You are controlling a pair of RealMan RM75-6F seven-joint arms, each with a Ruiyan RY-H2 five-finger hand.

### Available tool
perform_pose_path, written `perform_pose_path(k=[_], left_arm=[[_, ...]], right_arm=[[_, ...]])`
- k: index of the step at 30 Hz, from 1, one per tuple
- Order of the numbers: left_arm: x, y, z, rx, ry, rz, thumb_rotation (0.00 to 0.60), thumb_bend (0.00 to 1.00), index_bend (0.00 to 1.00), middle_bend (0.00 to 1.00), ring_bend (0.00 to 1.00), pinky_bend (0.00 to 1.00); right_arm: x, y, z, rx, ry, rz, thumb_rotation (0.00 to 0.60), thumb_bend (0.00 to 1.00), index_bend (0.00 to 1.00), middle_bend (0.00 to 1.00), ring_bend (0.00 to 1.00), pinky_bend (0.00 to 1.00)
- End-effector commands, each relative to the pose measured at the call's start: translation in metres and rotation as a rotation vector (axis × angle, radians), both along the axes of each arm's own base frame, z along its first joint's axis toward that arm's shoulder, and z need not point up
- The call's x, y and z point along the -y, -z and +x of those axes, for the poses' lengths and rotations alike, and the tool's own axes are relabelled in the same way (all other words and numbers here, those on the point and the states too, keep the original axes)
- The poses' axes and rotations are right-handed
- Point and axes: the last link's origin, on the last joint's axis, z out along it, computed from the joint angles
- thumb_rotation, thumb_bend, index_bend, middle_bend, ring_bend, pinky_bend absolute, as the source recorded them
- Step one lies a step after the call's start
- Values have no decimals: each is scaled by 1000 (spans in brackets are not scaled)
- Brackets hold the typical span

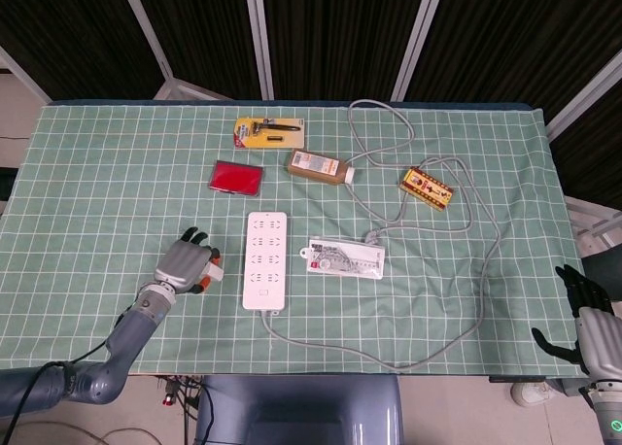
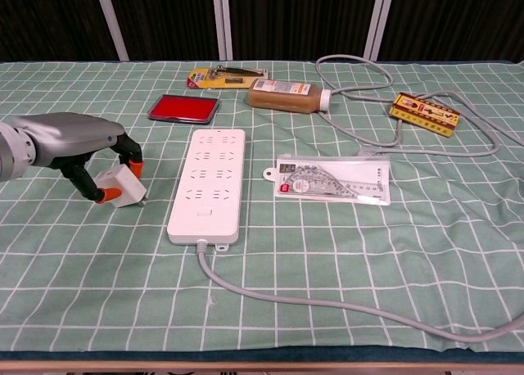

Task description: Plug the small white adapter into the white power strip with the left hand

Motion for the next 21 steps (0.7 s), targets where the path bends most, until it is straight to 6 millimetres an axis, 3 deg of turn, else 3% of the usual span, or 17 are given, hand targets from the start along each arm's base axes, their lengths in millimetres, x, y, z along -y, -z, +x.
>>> perform_pose_path(k=[1,5,12,21], left_arm=[[1,1,1,20,6,14,600,524,536,540,144,95],[1,-5,6,26,32,41,600,582,557,564,149,95],[-7,-29,29,-7,104,100,600,582,574,589,149,66],[-25,-48,56,-152,154,125,600,625,651,676,180,55]], right_arm=[[0,0,0,0,0,-1,600,338,0,0,0,0],[0,0,0,2,0,-1,600,338,0,0,0,0],[0,-1,0,3,-3,-3,600,338,0,0,0,0],[1,-3,-1,0,-6,-8,600,338,0,0,0,0]])
